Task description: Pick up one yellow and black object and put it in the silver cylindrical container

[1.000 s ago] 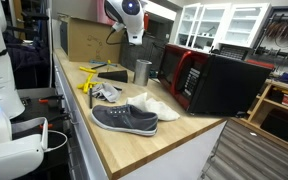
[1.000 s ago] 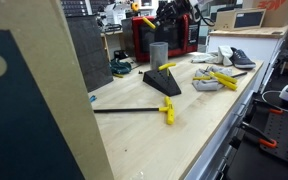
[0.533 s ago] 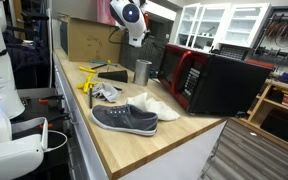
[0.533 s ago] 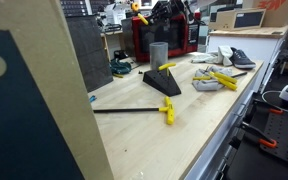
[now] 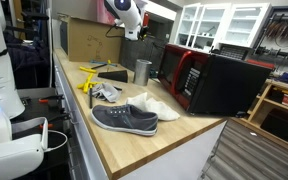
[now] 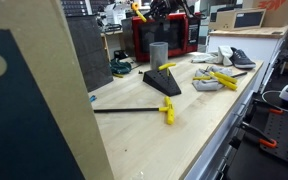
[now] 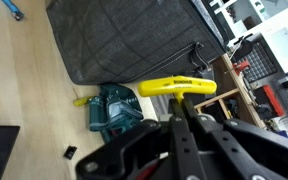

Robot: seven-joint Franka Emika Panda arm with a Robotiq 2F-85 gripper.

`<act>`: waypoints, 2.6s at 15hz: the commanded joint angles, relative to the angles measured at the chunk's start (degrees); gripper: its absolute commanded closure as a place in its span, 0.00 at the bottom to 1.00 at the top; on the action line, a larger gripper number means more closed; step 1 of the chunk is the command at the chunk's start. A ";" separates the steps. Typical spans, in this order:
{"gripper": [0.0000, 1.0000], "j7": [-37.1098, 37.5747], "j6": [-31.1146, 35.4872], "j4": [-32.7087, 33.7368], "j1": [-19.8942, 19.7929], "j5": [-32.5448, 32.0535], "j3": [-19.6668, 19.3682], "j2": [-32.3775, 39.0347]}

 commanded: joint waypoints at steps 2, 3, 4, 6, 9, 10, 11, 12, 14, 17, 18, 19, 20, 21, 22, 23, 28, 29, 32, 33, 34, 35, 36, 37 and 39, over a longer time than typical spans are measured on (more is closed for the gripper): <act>0.99 1.11 0.62 -3.53 -0.84 0.90 -0.30 -2.63; 0.99 0.76 0.42 -4.50 -1.07 0.78 -0.43 -3.10; 0.99 0.96 0.07 -5.38 -1.26 0.59 -0.55 -3.36; 0.99 0.40 -1.02 -6.89 -1.71 1.26 -0.91 -3.74; 0.99 0.60 -4.82 -8.02 -2.49 2.65 -1.81 -3.55; 0.99 0.31 -6.43 -8.11 -2.80 3.83 -2.16 -3.24; 0.99 0.08 -8.18 -8.16 -3.16 5.05 -2.52 -2.91; 0.99 0.21 -9.99 -8.06 -3.63 6.49 -2.95 -2.50; 0.99 -0.26 -12.86 -8.24 -4.32 9.15 -3.78 -2.01; 0.99 -0.28 -16.05 -8.47 -5.61 12.07 -5.09 -0.49; 0.99 -0.41 -16.74 -8.65 -5.95 12.86 -5.44 0.09; 0.99 -0.47 -17.45 -8.87 -6.24 13.83 -5.69 0.76; 0.99 -0.49 -18.24 -8.94 -6.50 14.78 -5.94 1.60; 0.99 -0.66 -19.12 -8.99 -6.62 15.87 -6.11 2.41; 0.99 -0.74 -20.81 -9.17 -6.71 17.36 -6.22 3.14; 0.99 -0.90 -22.10 -9.26 -6.70 18.75 -6.08 4.00; 0.99 -2.03 -26.33 -9.65 -5.28 22.33 -4.54 5.45; 0.99 -2.18 -26.74 -9.53 -5.08 22.44 -4.22 5.63; 0.99 -2.12 -27.49 -9.36 -4.64 22.61 -3.84 6.25; 0.99 -2.07 -27.68 -9.45 -4.74 22.62 -3.94 6.41; 0.99 -2.07 -27.79 -9.44 -4.90 22.58 -4.03 6.59; 0.99 -2.05 -27.86 -9.51 -5.12 22.58 -4.24 6.70; 0.99 -2.00 -27.90 -9.56 -5.30 22.53 -4.42 6.81; 0.99 -2.01 -27.99 -9.66 -5.48 22.60 -4.66 6.93; 0.99 -2.01 -27.99 -9.81 -5.83 22.69 -5.13 7.32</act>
